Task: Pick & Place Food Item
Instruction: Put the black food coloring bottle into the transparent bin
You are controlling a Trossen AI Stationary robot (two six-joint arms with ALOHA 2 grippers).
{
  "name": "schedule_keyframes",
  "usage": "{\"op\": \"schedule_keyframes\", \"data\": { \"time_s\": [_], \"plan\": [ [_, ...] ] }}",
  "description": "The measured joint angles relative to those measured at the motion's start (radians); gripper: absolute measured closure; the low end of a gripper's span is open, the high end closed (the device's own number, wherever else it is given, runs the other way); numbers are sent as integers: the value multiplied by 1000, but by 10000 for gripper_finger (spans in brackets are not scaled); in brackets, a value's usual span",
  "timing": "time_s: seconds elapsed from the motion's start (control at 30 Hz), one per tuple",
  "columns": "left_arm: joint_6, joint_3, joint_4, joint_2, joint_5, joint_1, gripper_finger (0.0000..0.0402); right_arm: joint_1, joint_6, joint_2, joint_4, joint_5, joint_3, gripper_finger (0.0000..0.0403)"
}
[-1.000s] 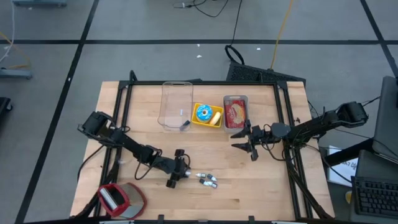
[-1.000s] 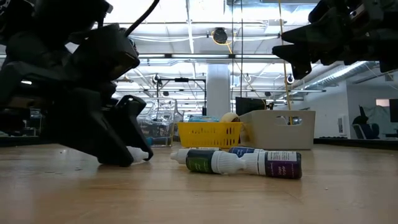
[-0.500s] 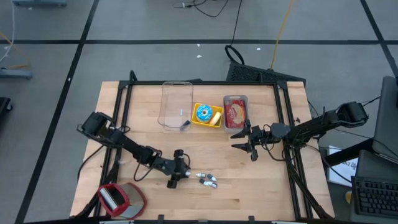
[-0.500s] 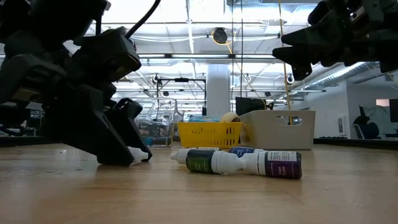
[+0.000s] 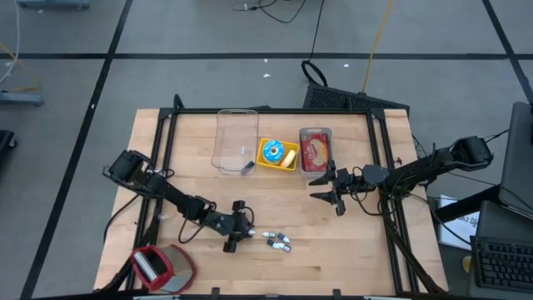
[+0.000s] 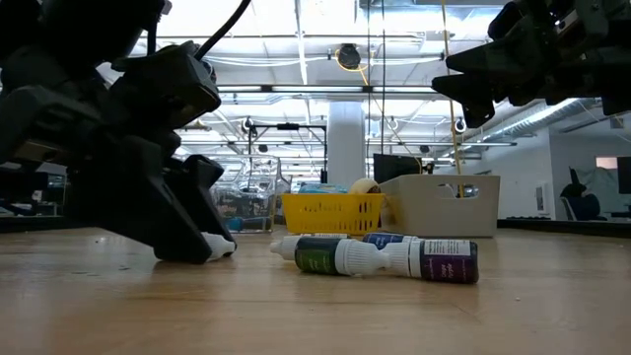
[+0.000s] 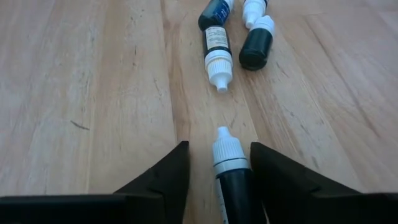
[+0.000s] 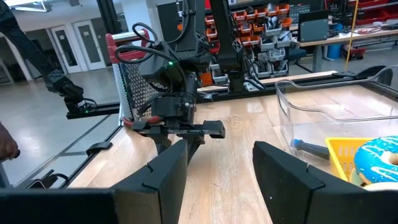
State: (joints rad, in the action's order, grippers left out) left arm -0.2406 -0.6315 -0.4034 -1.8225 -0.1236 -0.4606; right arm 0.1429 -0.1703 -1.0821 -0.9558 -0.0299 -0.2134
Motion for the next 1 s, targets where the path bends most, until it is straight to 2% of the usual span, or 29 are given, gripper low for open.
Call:
{"op": "schedule_keyframes", "data": {
  "time_s": [0.27,0.47,0.63,0.77,1.0],
  "plan": [
    [-5,2,-19,-1,2,-1,319,0,0,0,0,0,0,232],
    [4,5,-33,33,-9,3,331,0,0,0,0,0,0,232],
    [71,5,-16,167,-26,11,320,0,0,0,-3,0,0,232],
    [128,5,73,313,-35,33,334,0,0,0,-3,0,0,232],
    [246,23,265,567,-91,95,328,0,0,0,-3,0,0,232]
  ]
}}
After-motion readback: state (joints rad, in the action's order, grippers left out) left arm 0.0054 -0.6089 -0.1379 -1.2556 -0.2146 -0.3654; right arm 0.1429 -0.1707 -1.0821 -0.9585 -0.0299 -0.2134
